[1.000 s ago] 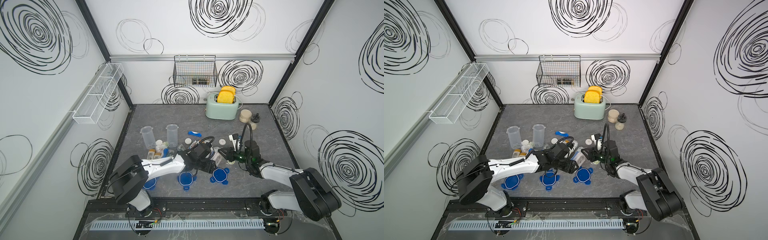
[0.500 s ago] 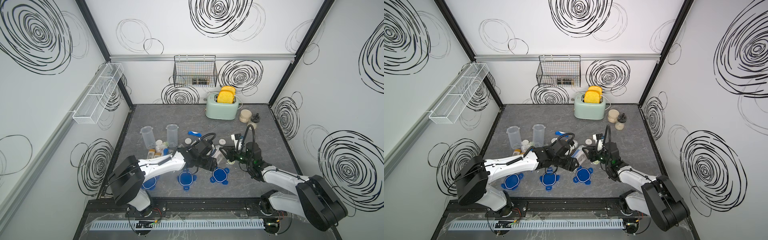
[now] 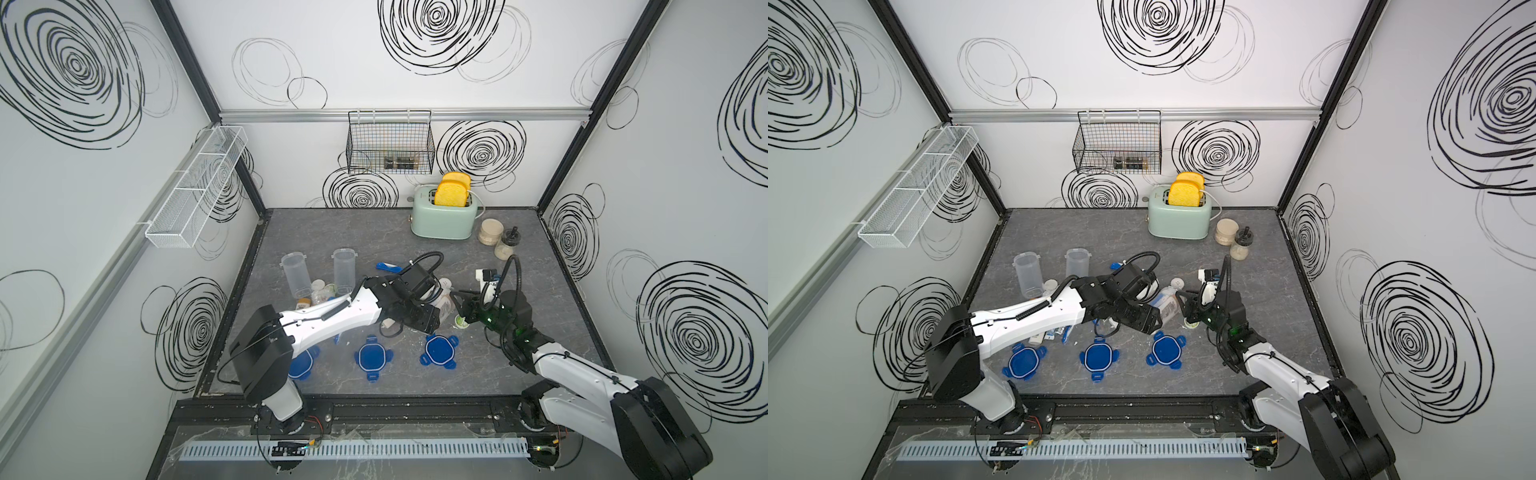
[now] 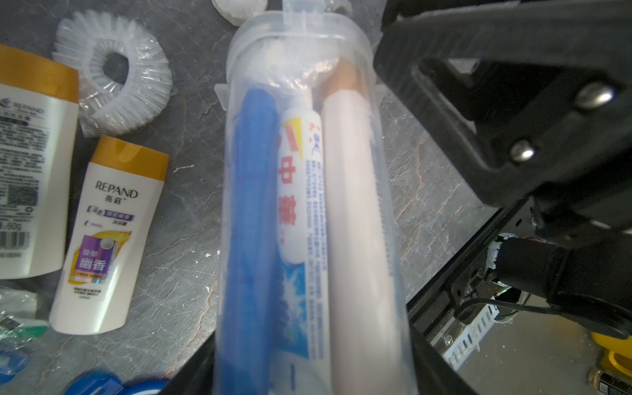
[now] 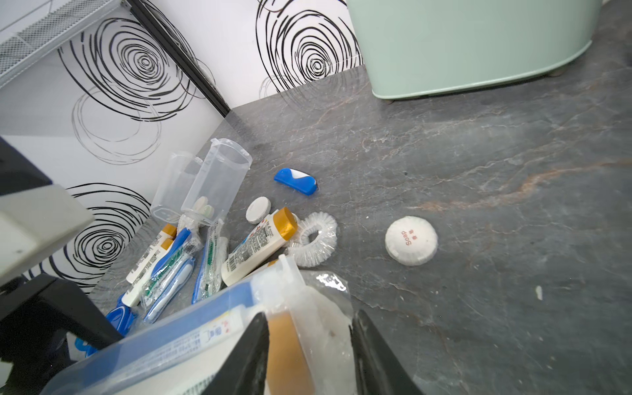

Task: Take out toiletry kits
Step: 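Pour the toiletry kits out of the container.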

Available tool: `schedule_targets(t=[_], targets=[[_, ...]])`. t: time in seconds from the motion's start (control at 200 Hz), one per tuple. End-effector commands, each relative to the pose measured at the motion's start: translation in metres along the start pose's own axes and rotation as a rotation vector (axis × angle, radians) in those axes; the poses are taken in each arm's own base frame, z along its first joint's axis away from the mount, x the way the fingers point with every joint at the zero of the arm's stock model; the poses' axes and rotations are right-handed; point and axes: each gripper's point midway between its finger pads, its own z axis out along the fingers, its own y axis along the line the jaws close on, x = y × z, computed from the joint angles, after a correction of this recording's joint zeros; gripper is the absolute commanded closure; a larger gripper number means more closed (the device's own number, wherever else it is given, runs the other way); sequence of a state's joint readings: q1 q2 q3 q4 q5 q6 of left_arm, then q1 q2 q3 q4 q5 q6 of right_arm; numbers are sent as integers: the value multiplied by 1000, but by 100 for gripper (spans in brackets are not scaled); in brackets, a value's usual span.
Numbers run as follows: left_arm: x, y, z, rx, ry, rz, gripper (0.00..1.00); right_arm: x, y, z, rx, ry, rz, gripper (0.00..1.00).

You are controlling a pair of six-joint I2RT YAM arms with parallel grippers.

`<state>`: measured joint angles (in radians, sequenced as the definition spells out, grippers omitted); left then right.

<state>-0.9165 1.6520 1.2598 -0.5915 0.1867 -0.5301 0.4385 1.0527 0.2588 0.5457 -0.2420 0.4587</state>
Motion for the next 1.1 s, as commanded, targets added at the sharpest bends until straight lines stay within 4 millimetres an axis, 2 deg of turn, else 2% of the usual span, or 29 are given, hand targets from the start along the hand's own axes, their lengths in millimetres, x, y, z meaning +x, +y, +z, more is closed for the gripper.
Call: schedule_targets(t=[0.0, 0.375, 0.74, 1.096], targets=[[-10, -4, -7, 8, -3, 17, 72, 4, -6, -2, 25, 7, -15, 57], [-12, 3, 13, -4, 65, 14, 74, 3, -6, -7, 28, -5, -18, 57], [-7, 6, 9, -6, 57, 1, 74, 4, -6, -7, 30, -2, -18, 57], [-6, 2, 3, -7, 39, 2, 75, 4, -5, -8, 26, -3, -18, 57]])
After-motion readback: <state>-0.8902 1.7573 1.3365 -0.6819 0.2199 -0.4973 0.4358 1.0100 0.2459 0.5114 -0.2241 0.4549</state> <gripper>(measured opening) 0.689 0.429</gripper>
